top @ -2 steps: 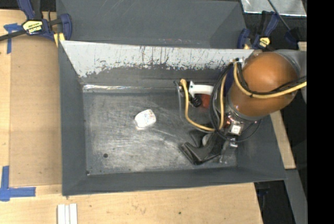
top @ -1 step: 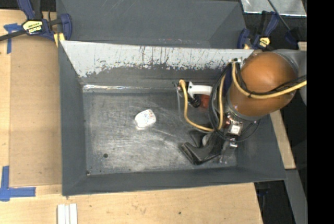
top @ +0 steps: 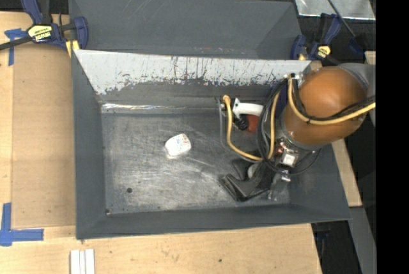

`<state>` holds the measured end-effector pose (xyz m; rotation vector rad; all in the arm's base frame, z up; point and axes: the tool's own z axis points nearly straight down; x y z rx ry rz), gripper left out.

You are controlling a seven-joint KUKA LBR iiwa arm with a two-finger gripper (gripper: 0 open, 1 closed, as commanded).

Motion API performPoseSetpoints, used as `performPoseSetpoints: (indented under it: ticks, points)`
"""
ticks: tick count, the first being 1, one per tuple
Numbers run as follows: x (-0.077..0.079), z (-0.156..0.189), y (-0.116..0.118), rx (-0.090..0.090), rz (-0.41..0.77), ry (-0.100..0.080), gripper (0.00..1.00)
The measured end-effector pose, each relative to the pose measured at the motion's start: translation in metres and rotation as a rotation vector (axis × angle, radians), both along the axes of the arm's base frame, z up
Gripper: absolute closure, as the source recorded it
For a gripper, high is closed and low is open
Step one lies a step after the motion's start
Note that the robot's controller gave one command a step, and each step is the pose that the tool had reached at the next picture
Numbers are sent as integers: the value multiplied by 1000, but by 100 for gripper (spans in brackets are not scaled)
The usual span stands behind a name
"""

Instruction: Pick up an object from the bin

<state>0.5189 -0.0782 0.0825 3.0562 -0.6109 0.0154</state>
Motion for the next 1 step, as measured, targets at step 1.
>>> performPoseSetpoints:
  ticks: [1]
  points:
    - [0, 0, -3, 9, 1, 0, 100]
